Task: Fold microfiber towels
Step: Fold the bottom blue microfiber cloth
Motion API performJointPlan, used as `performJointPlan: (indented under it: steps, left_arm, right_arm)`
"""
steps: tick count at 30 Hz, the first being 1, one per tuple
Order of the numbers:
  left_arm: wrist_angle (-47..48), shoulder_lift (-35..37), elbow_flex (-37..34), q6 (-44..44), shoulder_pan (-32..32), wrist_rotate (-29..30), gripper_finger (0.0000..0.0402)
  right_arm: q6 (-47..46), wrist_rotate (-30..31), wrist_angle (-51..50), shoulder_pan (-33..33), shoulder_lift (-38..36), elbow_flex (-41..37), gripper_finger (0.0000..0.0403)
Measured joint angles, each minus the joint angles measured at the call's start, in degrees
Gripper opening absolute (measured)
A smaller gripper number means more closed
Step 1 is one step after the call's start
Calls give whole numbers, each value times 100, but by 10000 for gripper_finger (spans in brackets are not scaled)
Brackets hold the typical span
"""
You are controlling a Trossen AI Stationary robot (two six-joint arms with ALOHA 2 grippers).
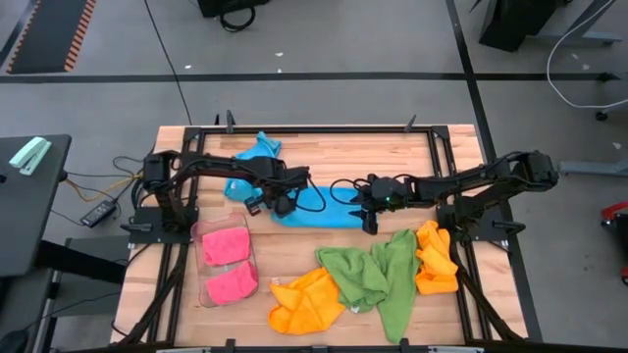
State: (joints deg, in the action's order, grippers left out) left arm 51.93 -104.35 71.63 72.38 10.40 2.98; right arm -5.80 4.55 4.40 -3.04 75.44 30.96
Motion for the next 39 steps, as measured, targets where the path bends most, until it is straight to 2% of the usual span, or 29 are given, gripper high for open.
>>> performJointPlan:
  steps: [5,9,12,18,22,28,35,39]
  left_arm:
    - [-339,-162,-353,-69,4,6,12]
    - [-459,-160,-426,-308,1,198,16]
    - [-480,-110,-293,-610,34,421,41]
    - [-183,-101,103,-1116,80,452,98]
    - [26,-101,240,-1213,96,450,124]
    - [46,-101,234,-1294,104,450,142]
    - [51,-101,234,-1351,95,497,134]
    - [117,-101,234,-1327,100,910,122]
  right_arm:
    - [-31,-6,-11,34,0,-1,200]
    - [-69,313,-21,-82,0,-172,200]
    - [-237,481,-187,-321,0,-271,200]
    - [-473,432,-702,-1114,-18,-275,200]
    - [-445,-95,-864,-1677,-28,-226,200]
    - [76,-769,-1229,-2370,-28,-13,200]
    - [501,-1736,-1698,-3078,-26,63,200]
    - [633,-2178,-1865,-3358,-27,63,200]
